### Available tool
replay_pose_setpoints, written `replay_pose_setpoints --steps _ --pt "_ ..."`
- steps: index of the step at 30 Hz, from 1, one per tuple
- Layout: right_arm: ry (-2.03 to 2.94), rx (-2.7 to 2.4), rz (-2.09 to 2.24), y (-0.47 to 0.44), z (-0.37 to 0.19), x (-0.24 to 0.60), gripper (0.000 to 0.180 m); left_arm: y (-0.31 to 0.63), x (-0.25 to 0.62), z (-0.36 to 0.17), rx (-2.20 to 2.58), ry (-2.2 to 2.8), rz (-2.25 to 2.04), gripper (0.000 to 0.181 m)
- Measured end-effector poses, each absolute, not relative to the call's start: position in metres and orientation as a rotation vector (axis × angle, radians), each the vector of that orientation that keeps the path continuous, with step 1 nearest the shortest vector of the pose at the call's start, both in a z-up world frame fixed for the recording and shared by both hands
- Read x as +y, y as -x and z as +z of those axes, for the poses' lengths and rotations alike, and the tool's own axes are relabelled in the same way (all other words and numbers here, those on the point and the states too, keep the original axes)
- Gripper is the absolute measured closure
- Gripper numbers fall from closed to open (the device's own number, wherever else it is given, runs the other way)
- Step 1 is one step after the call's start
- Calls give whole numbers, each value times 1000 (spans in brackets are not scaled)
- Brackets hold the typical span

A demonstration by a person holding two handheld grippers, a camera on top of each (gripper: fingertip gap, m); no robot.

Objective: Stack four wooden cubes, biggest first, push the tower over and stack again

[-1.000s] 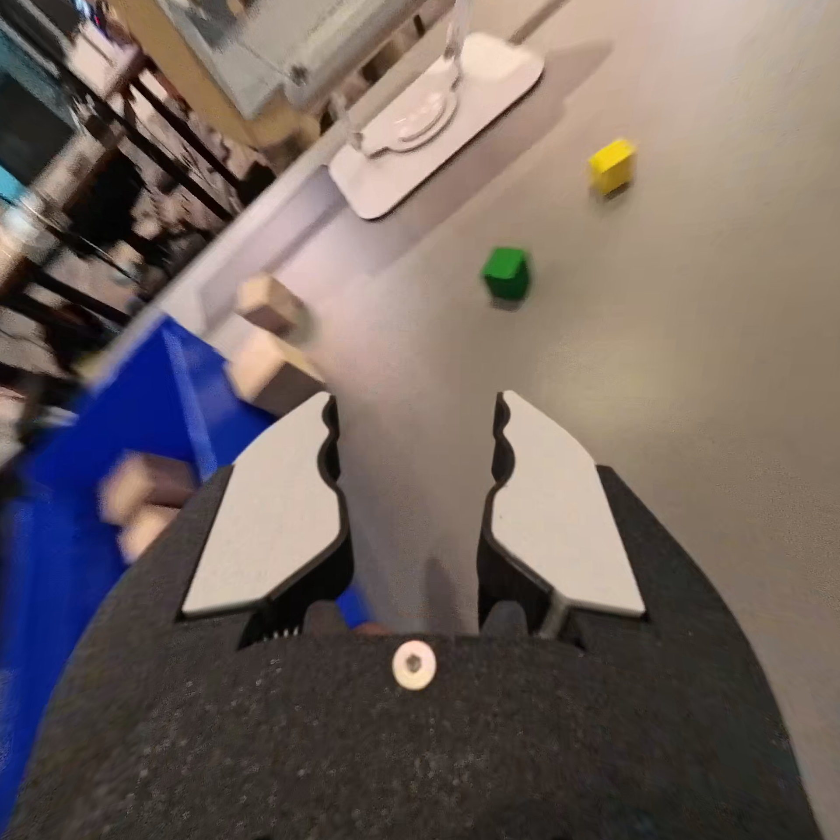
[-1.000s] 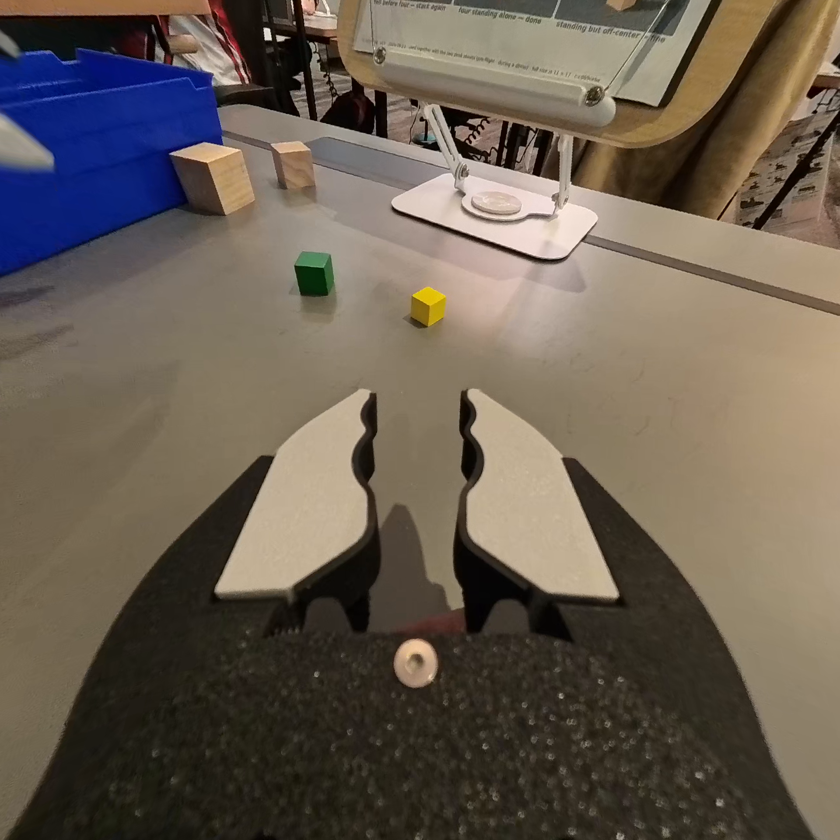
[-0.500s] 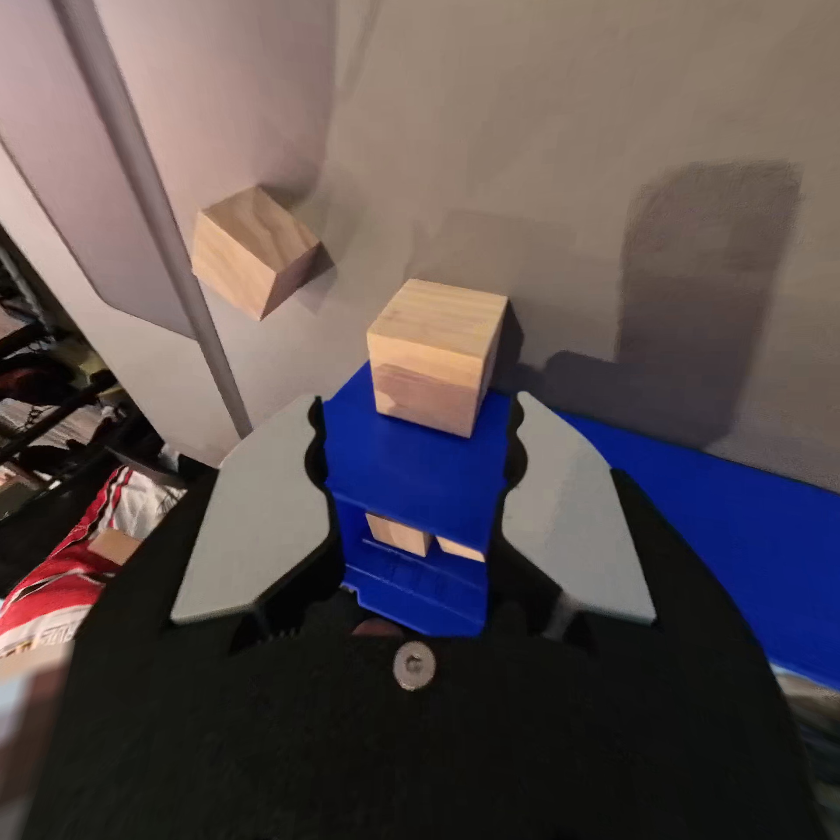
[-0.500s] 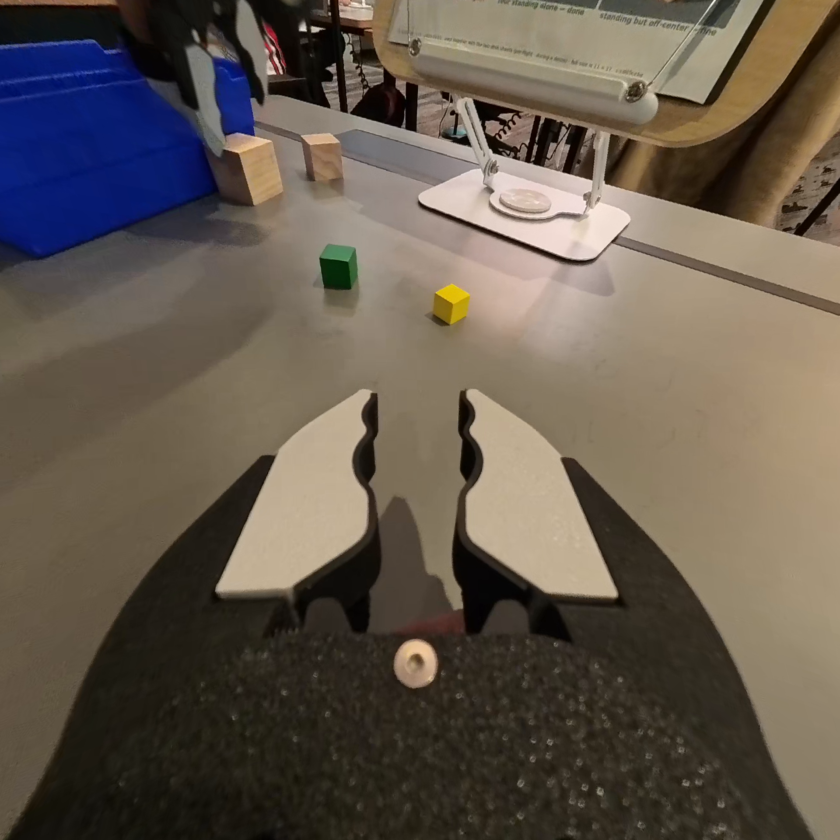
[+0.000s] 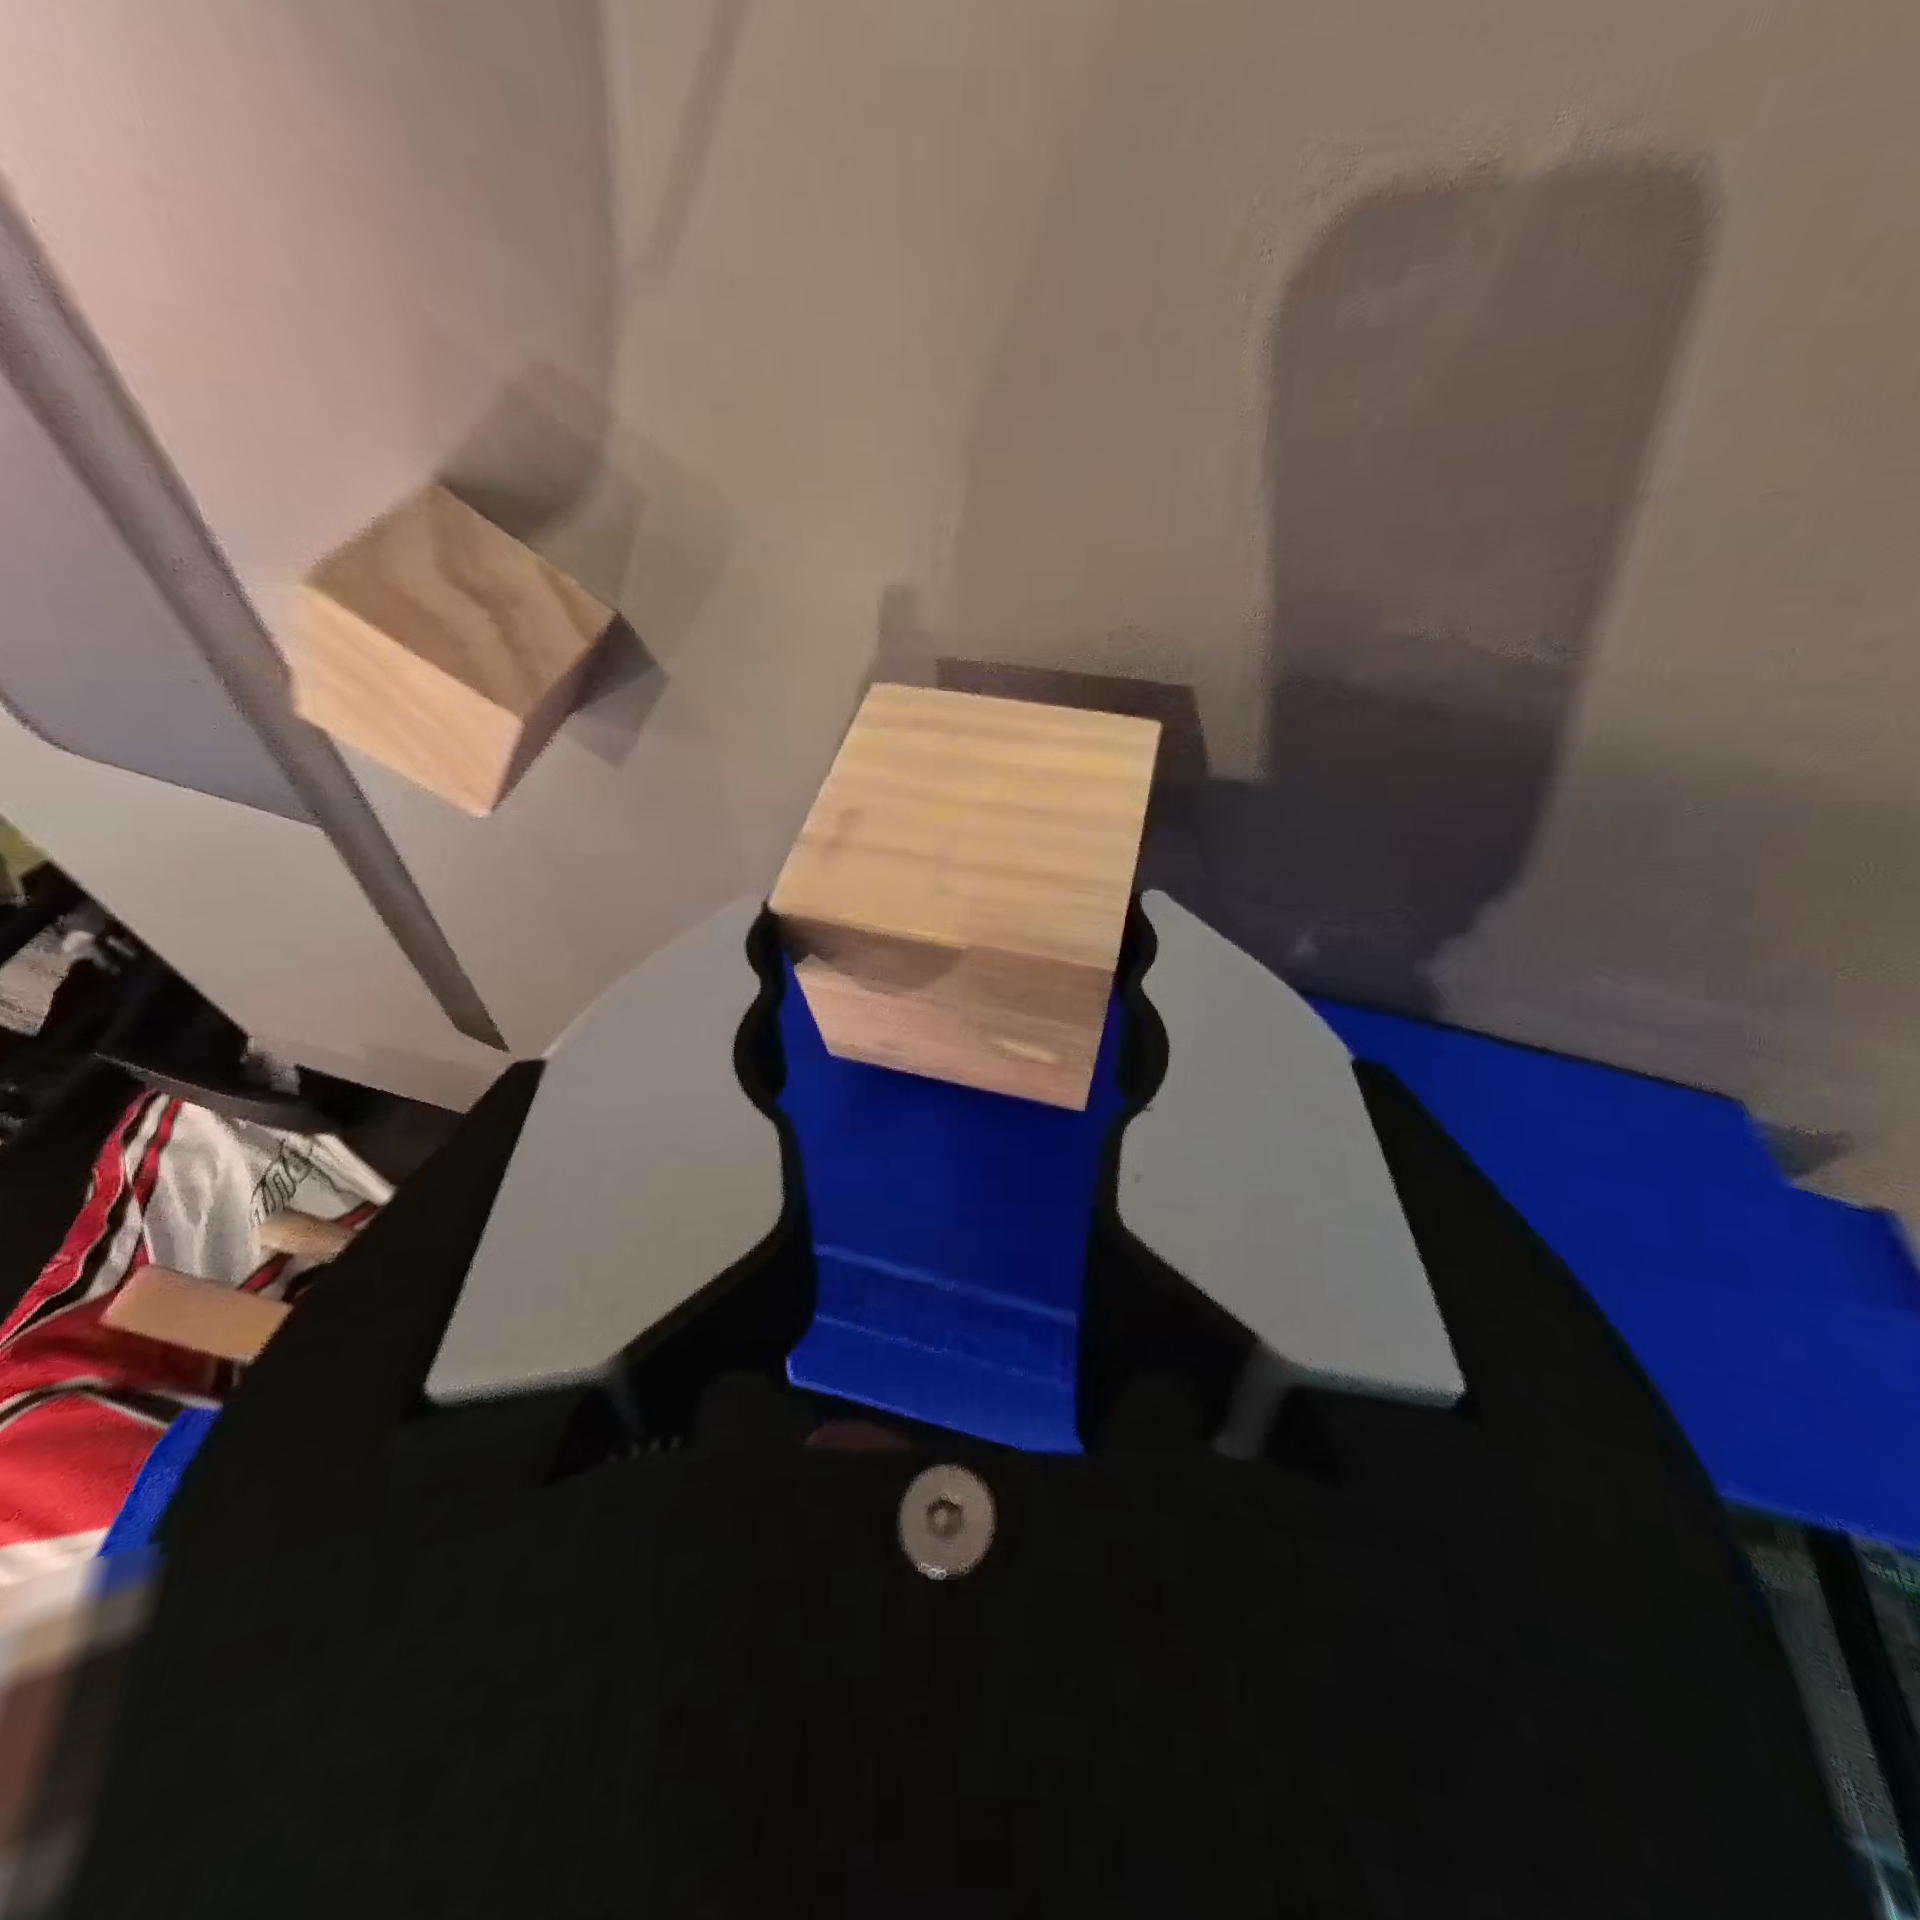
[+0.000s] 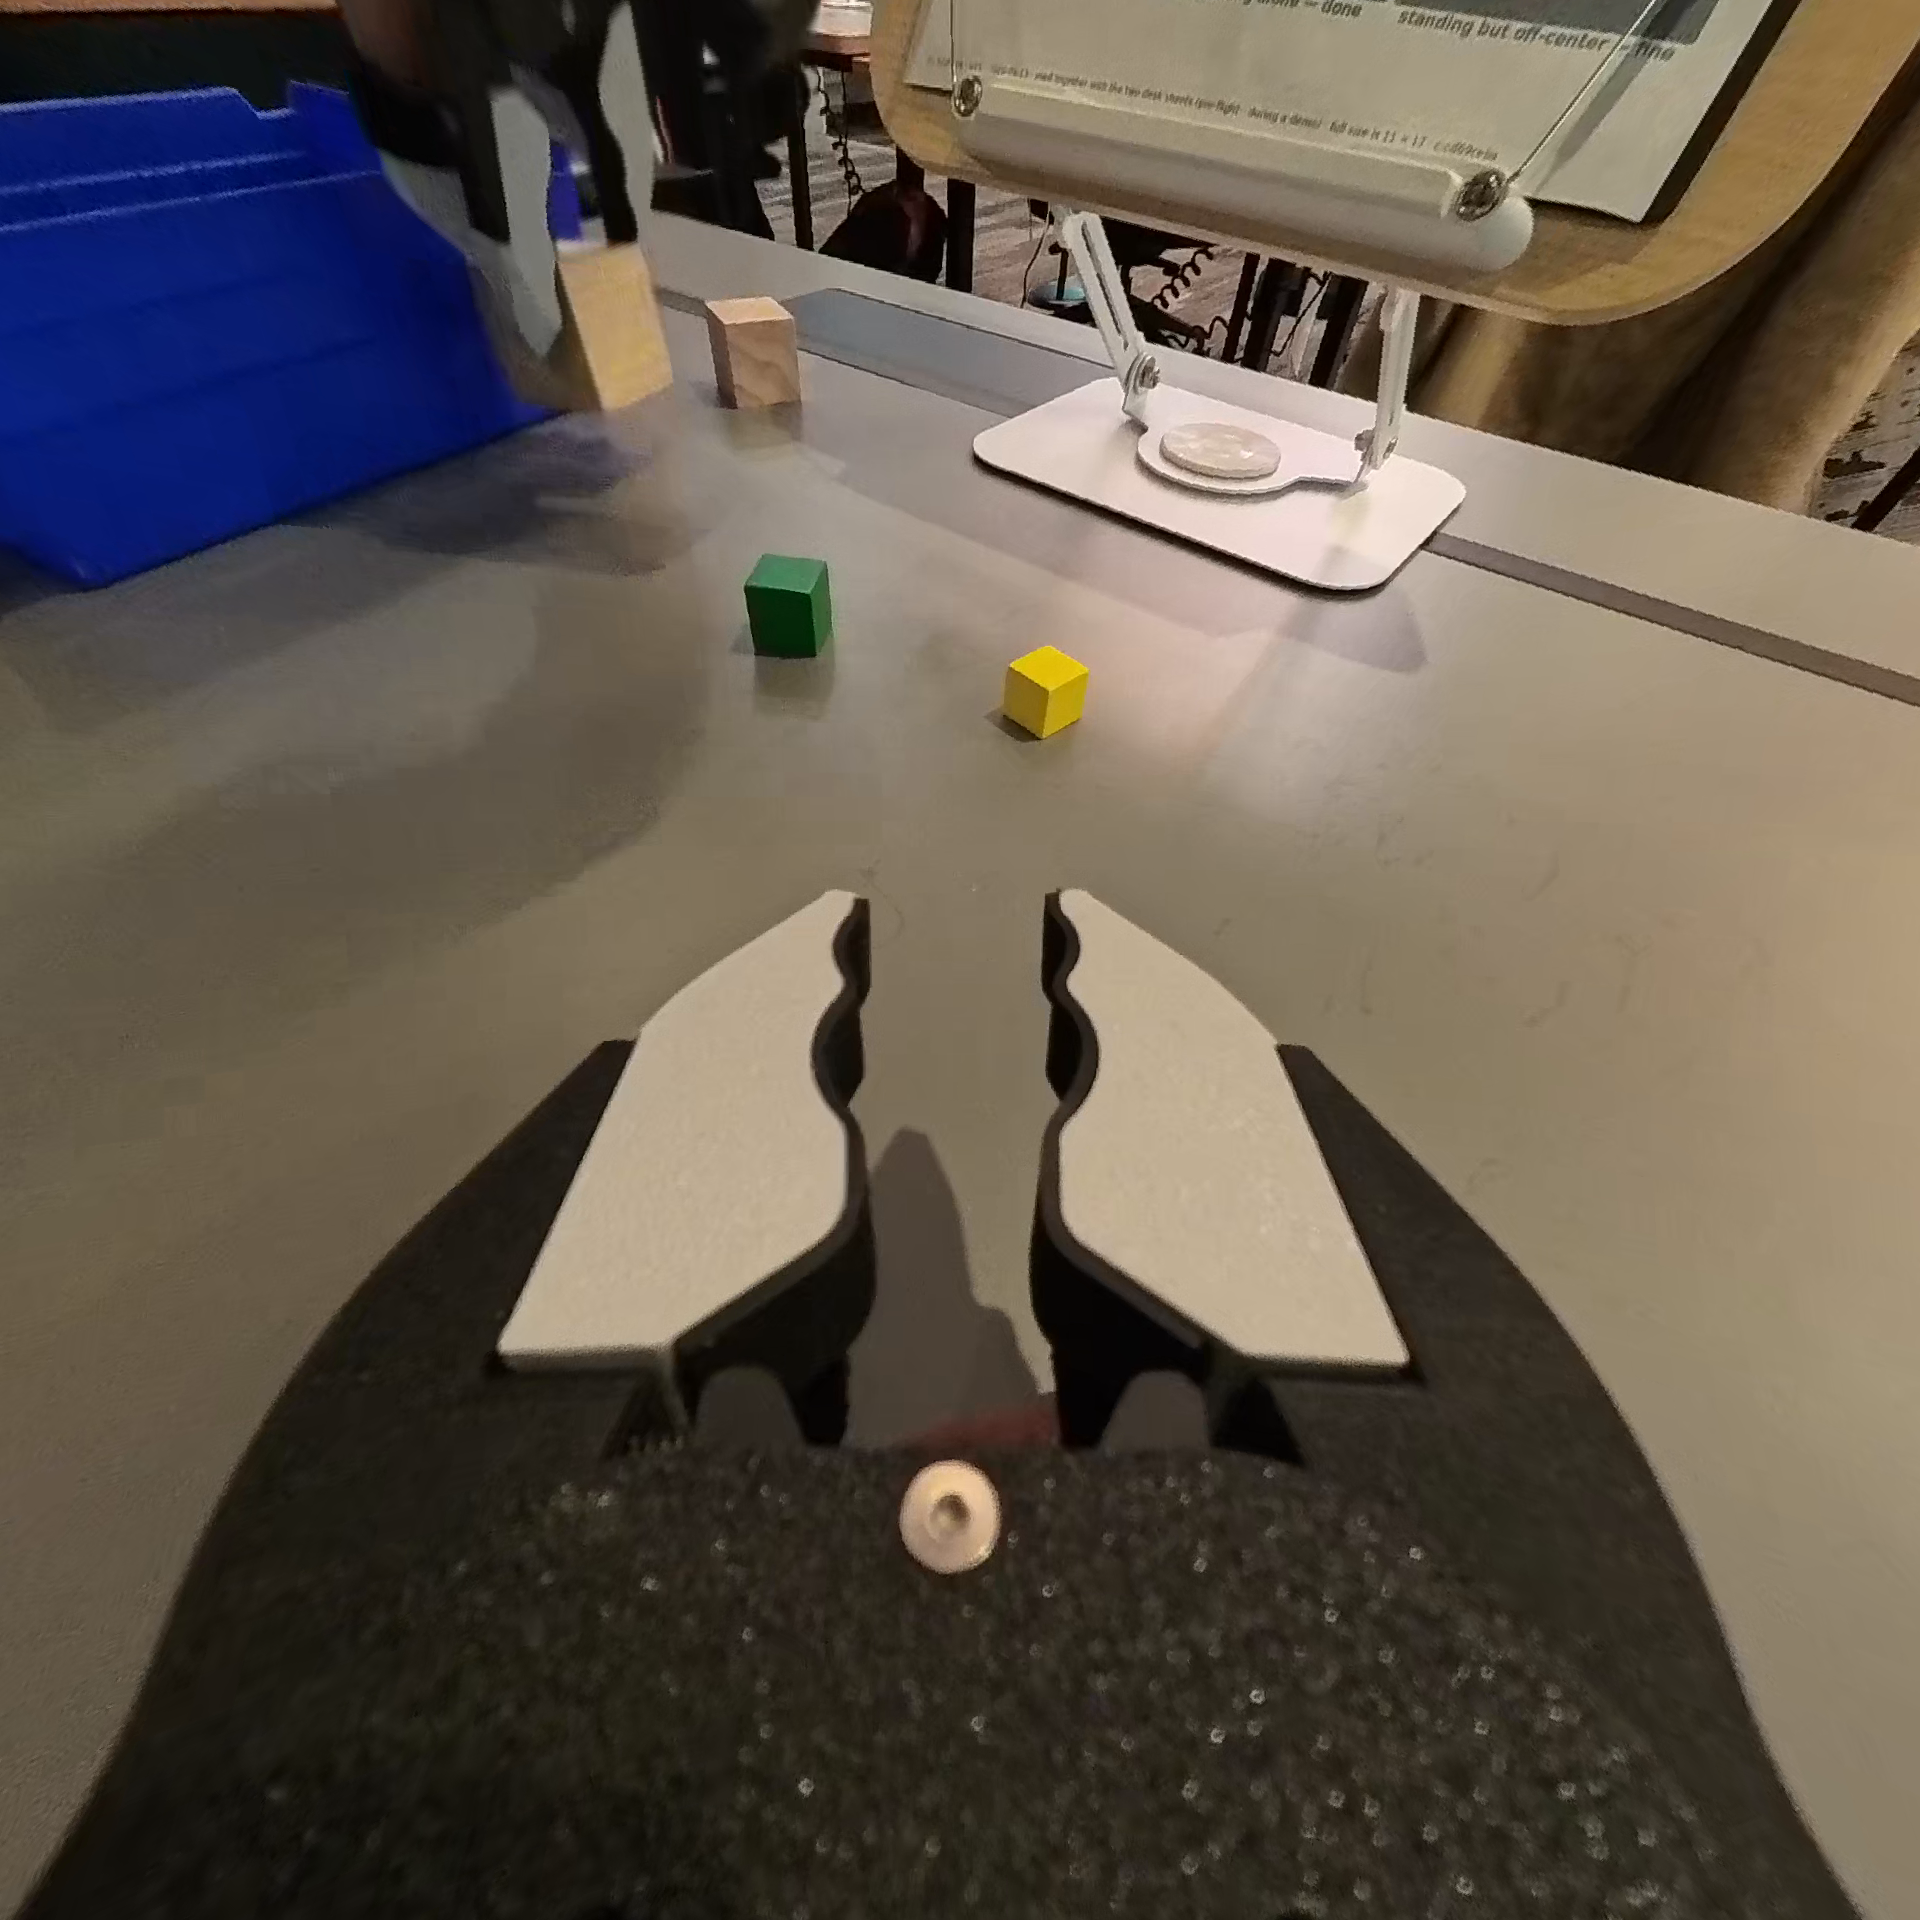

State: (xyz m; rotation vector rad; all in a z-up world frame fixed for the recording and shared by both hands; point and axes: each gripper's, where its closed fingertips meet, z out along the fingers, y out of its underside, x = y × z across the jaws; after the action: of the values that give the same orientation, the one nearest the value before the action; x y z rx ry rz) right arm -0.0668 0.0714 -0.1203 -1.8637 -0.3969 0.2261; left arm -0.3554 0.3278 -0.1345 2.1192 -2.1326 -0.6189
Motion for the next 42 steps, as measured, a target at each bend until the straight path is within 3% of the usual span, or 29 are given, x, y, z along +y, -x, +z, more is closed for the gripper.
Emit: replay_pose_setpoints --steps 1,7,17,26,27,28,31,36,42 --pt "1864 -398 223 67 -121 71 149 342 319 -123 -2165 -2141 -579 119" --pt "1857 -409 196 67 -120 71 149 224 224 -79 -2463 -2017 -364 119" --pt "1852 -425 178 69 -120 69 148 142 155 -149 -2478 -1658 -587 119" --pt "1847 -430 186 69 -120 66 148 128 154 -161 -2407 -1679 -620 118" --pt "1847 -430 187 69 -119 66 148 131 151 -160 -2391 -1688 -602 110" --pt "1845 -429 189 69 -119 66 148 131 149 -158 -2394 -1711 -580 98" --pt "1843 -431 194 70 -119 66 148 132 138 -140 -2441 -1851 -366 93" --pt "1837 -432 200 70 -118 65 149 165 163 -89 -2483 -2402 -52 100" --pt "1852 -443 212 71 -121 66 148 279 299 -63 -1953 -2980 -188 99"
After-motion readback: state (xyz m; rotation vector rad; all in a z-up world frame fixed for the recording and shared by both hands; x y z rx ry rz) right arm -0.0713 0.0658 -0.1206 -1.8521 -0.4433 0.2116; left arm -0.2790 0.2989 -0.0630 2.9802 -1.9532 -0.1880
